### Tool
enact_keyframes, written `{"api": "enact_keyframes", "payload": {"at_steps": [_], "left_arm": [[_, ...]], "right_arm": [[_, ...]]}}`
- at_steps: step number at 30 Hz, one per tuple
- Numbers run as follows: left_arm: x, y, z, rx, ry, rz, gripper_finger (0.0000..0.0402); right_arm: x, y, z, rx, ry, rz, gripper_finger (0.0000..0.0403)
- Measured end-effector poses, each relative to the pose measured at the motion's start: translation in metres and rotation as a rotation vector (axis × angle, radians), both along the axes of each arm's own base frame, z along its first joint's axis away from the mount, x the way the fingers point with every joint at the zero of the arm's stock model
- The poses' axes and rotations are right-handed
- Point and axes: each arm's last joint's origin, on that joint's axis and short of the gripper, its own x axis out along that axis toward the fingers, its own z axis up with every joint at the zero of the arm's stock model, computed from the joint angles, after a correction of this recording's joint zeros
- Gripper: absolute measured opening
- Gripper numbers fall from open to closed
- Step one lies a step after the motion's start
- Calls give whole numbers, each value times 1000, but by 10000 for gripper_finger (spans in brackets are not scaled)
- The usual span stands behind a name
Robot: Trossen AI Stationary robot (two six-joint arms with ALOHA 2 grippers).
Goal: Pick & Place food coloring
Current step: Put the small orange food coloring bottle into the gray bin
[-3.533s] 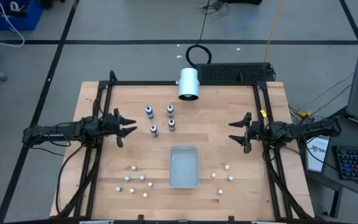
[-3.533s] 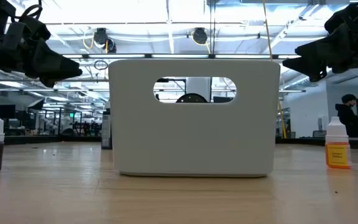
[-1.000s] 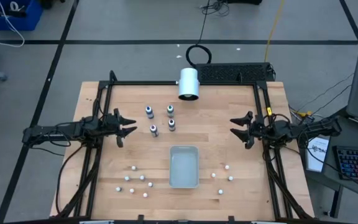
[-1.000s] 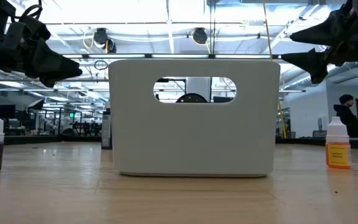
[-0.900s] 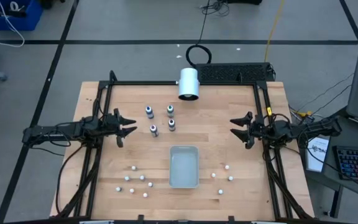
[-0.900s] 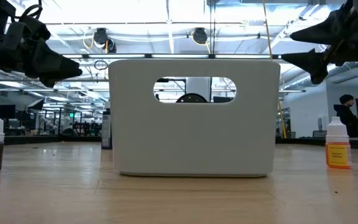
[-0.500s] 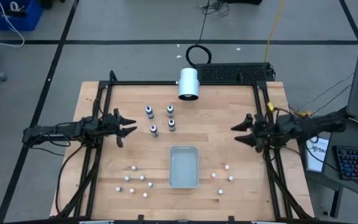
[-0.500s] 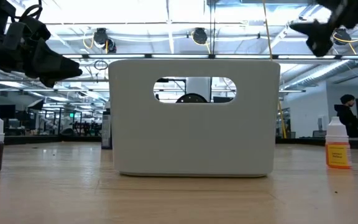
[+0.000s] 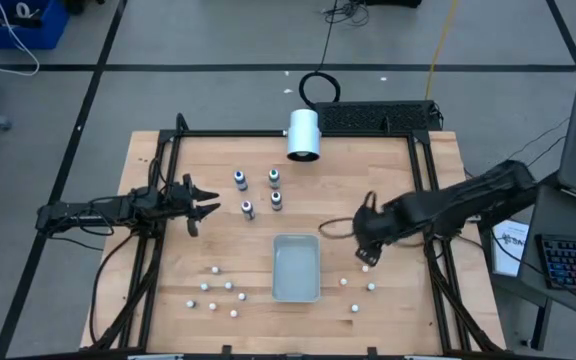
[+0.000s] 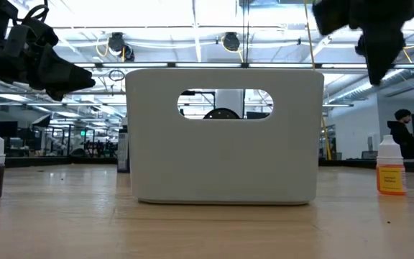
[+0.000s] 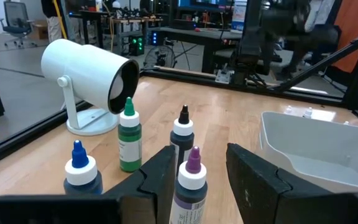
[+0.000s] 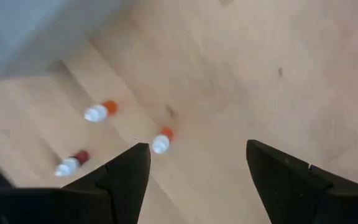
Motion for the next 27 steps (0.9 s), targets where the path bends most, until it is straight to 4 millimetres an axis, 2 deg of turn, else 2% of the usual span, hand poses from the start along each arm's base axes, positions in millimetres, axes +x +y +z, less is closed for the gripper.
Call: {"api": "enact_keyframes", "payload": {"at_steps": [3,8,27], "left_arm": [[0,0,0,0,-1,0,148],[0,0,0,0,0,0,147],[0,0,0,0,-1,0,148]], "right_arm": [[10,9,-16,20,77,-22,254],[15,21,-35,-10,135,-44,254],[0,39,-90,47,51,-119,254]]}}
